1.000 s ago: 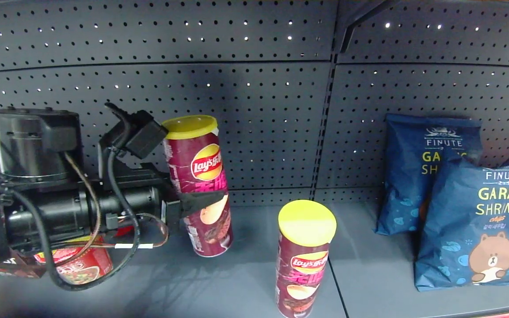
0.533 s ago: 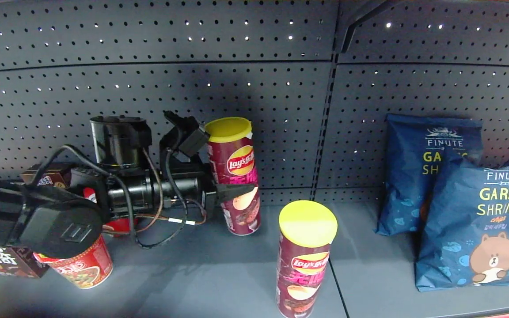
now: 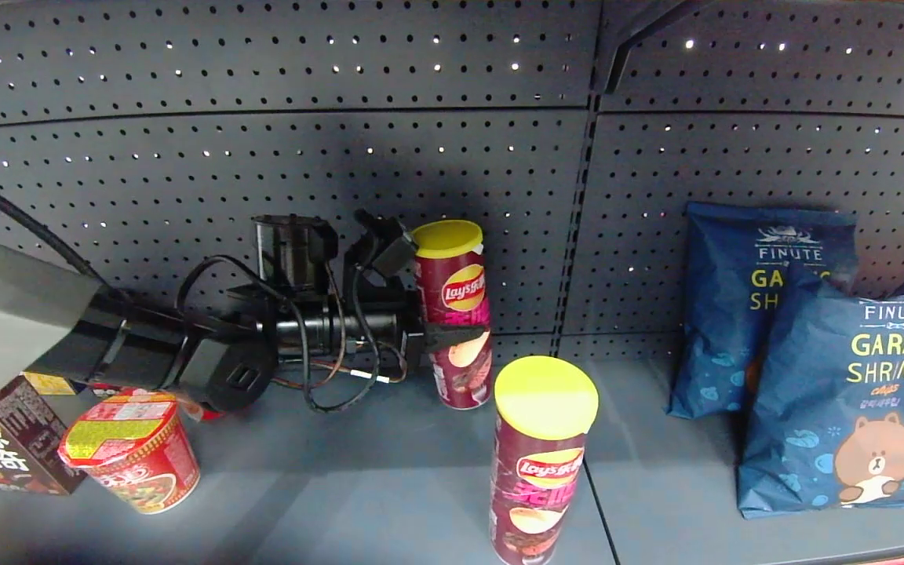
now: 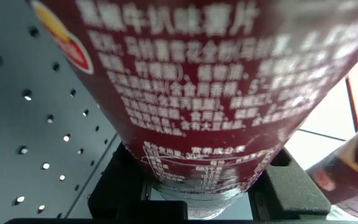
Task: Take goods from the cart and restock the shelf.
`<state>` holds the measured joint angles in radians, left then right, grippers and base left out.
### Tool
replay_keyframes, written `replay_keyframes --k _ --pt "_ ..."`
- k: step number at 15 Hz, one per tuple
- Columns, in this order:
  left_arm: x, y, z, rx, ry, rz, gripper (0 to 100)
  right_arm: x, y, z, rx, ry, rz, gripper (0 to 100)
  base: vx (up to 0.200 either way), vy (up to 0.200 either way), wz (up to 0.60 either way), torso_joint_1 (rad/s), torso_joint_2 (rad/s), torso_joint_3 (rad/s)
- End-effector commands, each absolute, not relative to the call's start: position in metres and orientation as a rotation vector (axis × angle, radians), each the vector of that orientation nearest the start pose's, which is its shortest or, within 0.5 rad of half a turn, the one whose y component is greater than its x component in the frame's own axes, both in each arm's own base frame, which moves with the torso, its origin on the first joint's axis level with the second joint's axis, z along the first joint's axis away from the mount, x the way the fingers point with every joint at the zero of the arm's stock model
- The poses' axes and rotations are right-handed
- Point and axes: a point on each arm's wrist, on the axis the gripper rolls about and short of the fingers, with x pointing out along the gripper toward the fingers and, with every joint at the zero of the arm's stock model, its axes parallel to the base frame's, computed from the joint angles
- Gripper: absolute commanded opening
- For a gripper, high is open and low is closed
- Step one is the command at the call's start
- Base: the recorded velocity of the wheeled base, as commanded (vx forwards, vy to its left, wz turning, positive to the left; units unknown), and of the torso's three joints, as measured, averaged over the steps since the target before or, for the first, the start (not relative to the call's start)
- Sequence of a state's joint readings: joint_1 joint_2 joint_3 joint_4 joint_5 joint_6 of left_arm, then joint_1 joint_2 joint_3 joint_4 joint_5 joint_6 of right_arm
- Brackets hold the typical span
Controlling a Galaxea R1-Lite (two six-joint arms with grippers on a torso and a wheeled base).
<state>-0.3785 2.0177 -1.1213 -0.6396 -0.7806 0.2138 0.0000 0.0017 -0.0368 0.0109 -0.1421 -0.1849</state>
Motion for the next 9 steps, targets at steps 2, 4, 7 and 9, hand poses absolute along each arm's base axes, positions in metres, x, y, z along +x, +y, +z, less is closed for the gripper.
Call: replay_keyframes --k 2,4,7,9 --pt "0.365 -0.165 0.140 0.131 0.177 -1.184 0 -0.026 -0.003 0.085 -0.185 -0.008 -0.141 100 0.000 0.000 0.00 0.000 0.00 0.000" --pt "0.369 -0.168 0.135 0.130 0.185 -1.188 0 -0.026 -0.003 0.085 -0.185 -0.008 -0.141 100 0.000 0.000 0.00 0.000 0.00 0.000" --pt "0.375 -0.176 0.127 0.130 0.191 -1.200 0 -0.026 -0.003 0.085 -0.185 -0.008 -0.141 100 0.000 0.000 0.00 0.000 0.00 0.000" --pt "0.379 -0.179 0.125 0.131 0.188 -1.202 0 -0.026 -0.003 0.085 -0.185 -0.008 -0.141 100 0.000 0.000 0.00 0.000 0.00 0.000"
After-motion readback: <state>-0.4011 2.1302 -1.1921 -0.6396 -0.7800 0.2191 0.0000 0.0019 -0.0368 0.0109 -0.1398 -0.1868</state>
